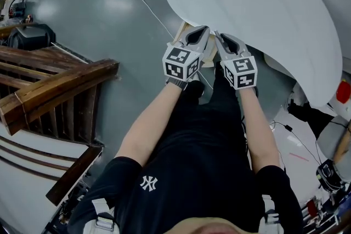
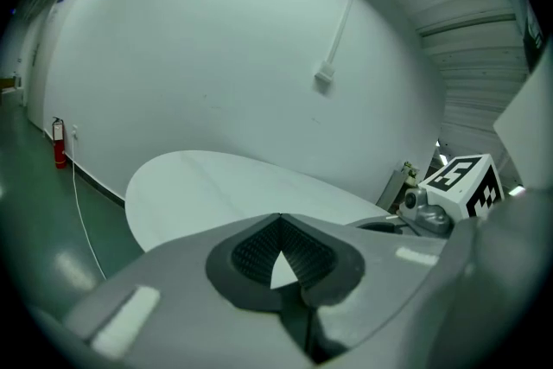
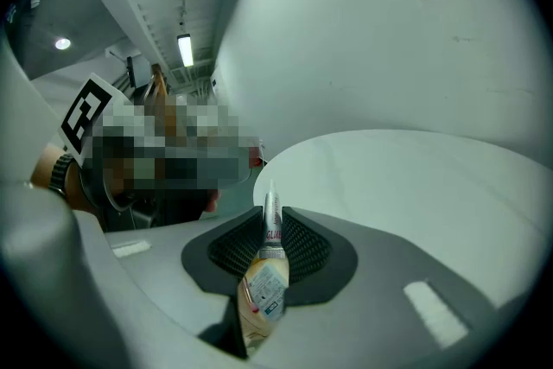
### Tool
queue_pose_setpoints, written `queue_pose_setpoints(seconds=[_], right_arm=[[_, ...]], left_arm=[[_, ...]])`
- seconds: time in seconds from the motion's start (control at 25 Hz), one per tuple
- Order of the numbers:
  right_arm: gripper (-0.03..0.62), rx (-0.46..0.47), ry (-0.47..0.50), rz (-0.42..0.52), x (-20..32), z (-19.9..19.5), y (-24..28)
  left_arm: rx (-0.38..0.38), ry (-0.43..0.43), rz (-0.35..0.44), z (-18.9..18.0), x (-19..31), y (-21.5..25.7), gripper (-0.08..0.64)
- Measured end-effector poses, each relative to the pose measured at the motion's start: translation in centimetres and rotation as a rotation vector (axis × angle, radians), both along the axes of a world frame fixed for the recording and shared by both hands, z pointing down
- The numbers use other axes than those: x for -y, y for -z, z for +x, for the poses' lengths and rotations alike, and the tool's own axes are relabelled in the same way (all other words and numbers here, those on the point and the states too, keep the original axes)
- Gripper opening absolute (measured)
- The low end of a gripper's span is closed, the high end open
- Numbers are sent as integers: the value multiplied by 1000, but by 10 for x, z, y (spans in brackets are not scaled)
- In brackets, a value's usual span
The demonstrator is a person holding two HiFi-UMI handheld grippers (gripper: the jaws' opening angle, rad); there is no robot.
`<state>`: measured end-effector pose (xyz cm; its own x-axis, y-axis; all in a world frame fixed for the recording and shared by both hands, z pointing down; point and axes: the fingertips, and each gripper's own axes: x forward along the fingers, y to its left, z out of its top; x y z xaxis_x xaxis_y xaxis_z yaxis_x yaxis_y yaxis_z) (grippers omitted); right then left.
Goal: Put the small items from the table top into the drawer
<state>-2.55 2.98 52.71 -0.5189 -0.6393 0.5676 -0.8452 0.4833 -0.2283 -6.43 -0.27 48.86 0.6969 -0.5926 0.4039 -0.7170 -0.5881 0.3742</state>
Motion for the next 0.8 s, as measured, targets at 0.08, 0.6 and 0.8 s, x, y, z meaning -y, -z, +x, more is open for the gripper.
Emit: queue_pose_setpoints(seconds=[0.08, 0.6, 0.8], right_arm=[[92, -6, 20, -12, -7, -12, -9], [94, -100, 138, -84, -32, -56, -73], [94, -134, 172, -110, -39, -69, -101]], left_arm=[[0, 14, -5, -13, -4, -4, 0], [-2, 72, -52, -60, -19, -40, 0], [4, 87, -65, -76, -20, -56, 0]])
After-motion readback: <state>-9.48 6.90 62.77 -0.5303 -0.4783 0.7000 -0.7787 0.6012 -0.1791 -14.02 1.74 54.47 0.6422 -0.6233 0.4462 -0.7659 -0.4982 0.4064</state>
